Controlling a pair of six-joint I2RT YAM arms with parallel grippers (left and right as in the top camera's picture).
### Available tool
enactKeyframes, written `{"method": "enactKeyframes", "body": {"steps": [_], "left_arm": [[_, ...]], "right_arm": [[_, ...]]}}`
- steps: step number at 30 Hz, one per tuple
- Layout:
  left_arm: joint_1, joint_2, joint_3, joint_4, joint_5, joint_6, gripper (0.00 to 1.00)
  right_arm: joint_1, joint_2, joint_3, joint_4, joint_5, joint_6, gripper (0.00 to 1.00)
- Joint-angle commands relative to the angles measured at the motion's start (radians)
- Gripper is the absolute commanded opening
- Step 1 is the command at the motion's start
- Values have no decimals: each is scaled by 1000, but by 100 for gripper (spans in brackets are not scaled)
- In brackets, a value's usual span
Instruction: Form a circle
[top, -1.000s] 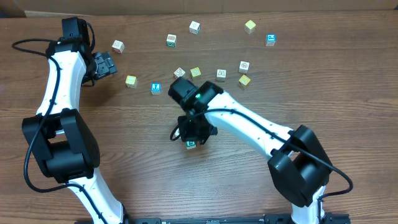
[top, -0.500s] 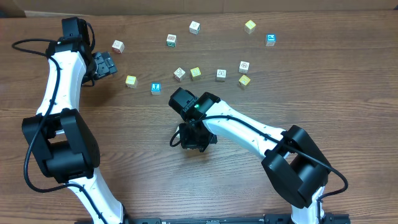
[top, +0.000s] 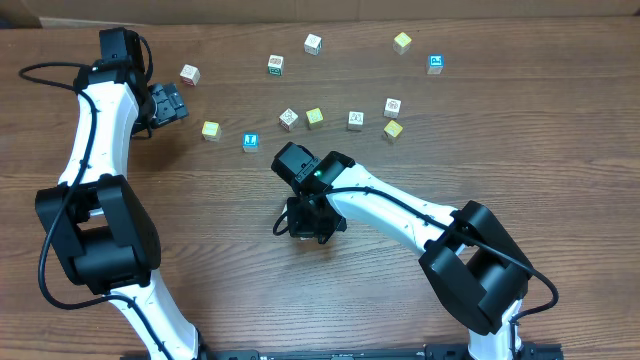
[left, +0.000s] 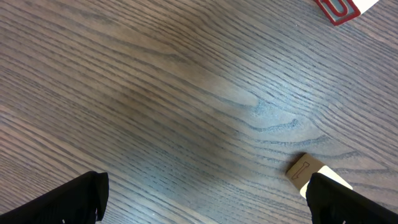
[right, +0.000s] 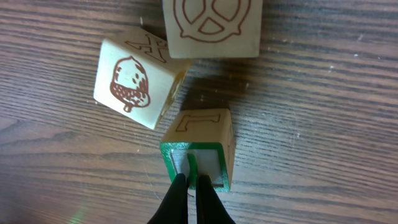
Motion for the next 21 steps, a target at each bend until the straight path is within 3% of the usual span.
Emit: {"method": "enactKeyframes", "body": {"steps": [1,21], "left_arm": [[-7,-10,-6,2,-5,8,100],[-7,-10,-6,2,-5,8,100]], "right_arm": [[4,0,-19,10,1,9,4],[-6,0,-19,34,5,12,4]]}}
